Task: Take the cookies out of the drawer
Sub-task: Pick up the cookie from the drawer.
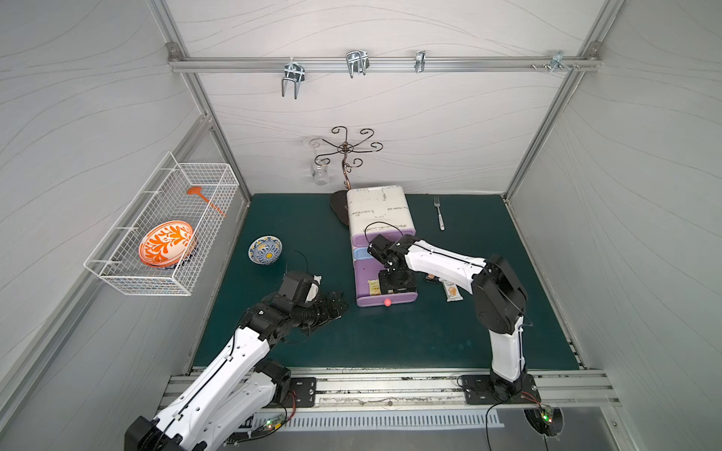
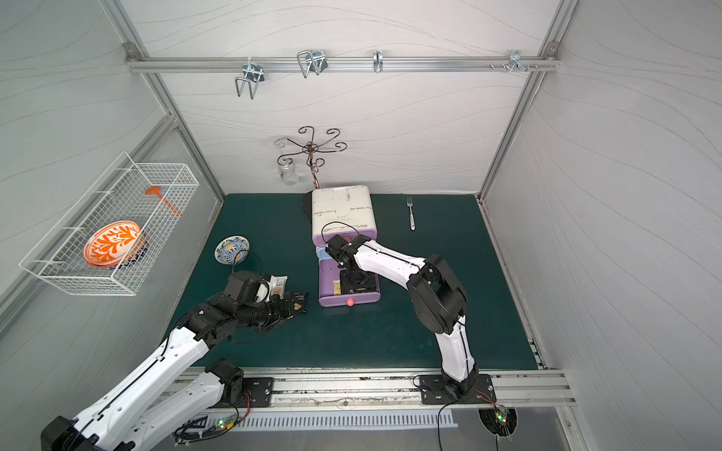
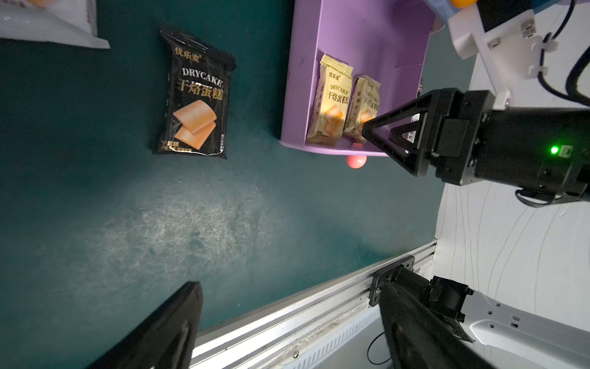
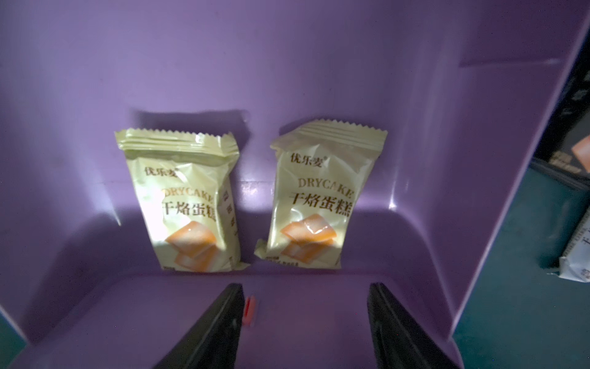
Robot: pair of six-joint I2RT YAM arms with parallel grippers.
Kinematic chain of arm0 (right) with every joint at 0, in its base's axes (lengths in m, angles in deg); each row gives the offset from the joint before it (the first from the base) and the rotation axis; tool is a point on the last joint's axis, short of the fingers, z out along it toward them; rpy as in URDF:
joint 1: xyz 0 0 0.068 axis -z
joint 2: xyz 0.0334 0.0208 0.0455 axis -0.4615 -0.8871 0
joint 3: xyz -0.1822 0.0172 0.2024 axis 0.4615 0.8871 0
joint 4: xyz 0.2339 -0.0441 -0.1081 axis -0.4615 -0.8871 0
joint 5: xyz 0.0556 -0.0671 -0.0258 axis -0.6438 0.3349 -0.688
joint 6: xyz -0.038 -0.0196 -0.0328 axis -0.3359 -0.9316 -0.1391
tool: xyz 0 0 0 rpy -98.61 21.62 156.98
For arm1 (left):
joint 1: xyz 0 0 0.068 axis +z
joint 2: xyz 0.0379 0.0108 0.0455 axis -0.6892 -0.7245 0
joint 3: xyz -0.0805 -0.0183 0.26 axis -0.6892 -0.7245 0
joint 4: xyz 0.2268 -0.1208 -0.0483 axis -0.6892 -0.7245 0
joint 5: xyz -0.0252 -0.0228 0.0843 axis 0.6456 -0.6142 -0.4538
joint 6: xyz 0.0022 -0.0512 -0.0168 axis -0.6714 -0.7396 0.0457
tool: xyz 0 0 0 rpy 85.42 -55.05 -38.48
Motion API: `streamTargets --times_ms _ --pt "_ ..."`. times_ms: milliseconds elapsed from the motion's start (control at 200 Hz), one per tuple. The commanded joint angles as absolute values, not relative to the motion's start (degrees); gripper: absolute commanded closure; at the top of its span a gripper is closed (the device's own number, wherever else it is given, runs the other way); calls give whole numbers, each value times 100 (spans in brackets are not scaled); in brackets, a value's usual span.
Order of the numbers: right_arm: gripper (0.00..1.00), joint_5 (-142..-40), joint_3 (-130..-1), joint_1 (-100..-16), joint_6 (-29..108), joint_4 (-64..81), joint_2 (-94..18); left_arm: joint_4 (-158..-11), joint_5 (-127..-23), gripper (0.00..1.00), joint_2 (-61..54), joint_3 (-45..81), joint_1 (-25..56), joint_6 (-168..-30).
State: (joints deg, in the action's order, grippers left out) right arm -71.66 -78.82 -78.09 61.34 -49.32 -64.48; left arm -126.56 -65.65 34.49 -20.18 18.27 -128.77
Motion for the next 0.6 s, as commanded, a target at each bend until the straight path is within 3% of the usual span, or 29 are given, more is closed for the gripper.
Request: streamTargets --times_ms 0,410,595 --pt "33 -7079 -7950 -7790 6075 -4983 -6655 -12614 -6632 8 3509 -1981 1808 -12745" --pt "34 -6882 -8142 -7733 5915 -4799 -7137 -12611 -6674 8 3460 -1938 1814 -12724" --pt "42 -6760 -8187 -7701 5874 -4696 -7298 -12602 -6720 8 3429 -1928 1809 -12723"
